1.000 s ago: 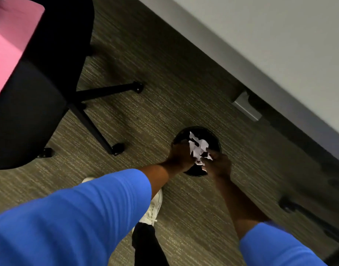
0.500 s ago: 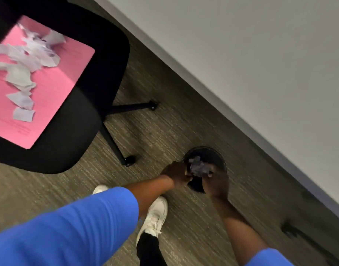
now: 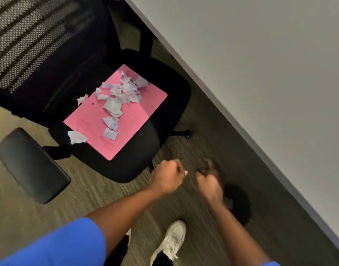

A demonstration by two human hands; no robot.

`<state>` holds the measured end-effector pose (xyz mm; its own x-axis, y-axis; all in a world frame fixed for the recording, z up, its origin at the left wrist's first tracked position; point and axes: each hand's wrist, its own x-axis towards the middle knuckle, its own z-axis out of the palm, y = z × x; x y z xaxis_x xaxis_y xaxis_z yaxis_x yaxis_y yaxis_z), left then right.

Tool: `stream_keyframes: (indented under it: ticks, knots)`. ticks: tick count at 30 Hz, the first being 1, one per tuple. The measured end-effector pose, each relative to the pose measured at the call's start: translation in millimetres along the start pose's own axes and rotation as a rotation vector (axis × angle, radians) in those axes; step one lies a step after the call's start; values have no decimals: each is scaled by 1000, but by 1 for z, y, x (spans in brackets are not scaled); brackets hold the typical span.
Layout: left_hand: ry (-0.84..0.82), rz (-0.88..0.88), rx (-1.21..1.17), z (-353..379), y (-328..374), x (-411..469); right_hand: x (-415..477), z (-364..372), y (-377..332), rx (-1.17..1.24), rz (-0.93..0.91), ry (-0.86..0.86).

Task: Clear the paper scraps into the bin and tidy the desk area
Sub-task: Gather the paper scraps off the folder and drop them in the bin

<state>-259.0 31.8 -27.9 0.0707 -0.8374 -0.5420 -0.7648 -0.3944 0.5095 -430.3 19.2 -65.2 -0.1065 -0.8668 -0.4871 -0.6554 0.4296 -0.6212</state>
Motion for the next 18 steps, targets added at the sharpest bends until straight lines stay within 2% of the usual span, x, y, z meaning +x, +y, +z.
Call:
stream_keyframes:
  ticks: [3, 7, 9, 14, 18]
  knots:
    - [226, -14, 38, -52, -31, 2, 2, 8, -49, -14, -37, -63]
    - [492, -59, 160, -112, -72, 16, 13, 19, -115, -118, -253, -34]
    - [496, -133, 230, -137, -86, 24, 22, 31, -145, -205, -324, -52]
    - [376, -266, 251, -169, -115, 45, 47, 69, -219, -341, -445, -97]
    - [285, -256, 266, -174, -134, 60, 70, 97, -263, -449, -493, -93]
